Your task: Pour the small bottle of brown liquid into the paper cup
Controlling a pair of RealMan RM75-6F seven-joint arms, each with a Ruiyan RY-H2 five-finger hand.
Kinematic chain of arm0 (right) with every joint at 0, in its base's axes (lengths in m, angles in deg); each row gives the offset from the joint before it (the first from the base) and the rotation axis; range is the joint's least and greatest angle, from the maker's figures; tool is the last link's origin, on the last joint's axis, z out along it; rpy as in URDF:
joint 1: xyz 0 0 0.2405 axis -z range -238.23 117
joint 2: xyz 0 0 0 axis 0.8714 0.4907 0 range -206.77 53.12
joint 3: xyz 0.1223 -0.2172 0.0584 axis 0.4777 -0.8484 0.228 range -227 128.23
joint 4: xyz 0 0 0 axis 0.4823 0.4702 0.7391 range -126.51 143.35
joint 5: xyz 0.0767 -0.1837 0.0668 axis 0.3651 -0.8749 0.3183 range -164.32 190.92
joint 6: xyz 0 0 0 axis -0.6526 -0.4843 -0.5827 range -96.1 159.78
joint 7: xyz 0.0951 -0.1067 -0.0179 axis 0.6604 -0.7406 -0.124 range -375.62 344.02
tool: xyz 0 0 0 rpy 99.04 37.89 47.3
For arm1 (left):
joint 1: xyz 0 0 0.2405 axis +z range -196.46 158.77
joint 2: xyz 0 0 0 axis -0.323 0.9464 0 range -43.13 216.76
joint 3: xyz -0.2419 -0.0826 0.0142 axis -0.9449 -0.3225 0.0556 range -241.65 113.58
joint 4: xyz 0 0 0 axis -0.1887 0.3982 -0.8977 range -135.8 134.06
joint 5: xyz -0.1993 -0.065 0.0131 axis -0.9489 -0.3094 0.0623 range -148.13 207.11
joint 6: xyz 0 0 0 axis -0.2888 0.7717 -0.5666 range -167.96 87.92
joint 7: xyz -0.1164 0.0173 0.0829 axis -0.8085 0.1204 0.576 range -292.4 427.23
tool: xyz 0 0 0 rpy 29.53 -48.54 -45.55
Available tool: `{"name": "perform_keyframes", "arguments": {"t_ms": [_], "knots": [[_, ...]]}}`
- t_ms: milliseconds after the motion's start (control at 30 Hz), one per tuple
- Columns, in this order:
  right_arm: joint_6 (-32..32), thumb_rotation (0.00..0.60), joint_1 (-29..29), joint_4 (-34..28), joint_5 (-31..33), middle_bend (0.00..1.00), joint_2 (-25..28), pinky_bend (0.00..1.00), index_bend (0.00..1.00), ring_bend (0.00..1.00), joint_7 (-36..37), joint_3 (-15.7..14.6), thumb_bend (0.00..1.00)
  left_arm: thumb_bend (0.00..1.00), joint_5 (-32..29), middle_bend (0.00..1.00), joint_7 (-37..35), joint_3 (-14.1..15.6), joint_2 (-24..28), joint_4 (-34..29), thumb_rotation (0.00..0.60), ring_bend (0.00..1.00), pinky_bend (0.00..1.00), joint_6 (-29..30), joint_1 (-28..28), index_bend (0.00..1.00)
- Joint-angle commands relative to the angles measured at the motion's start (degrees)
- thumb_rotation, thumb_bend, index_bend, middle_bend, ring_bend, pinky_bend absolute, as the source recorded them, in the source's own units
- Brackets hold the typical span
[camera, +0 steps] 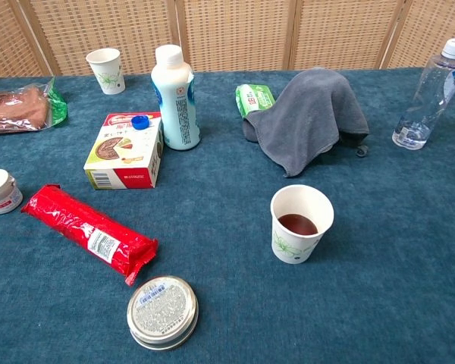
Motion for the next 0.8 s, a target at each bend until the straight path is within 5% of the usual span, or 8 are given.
{"name": "perform_keyframes", "arguments": {"t_ms": [33,800], "knots": [[-1.52,0.6,0.24,-1.74,0.82,0.67,0.17,0.72,0.4,0.32,-3.5,1.35,0.7,0.19,0.04,0.0,-0.18,-0.01,0.06,0.01,0.6,0.0,0.0,0.08,0.03,0.0],[-1.76,0.6,-4.2,-28.64,-4.12,0.69,10.35,0.76,0.42,0.35,-31.36,1.57,0.74,0.19,1.15,0.0,-2.42,0.31,0.53,0.26,0.6,0.0,0.0,-0.04,-0.15,0.0]]}}
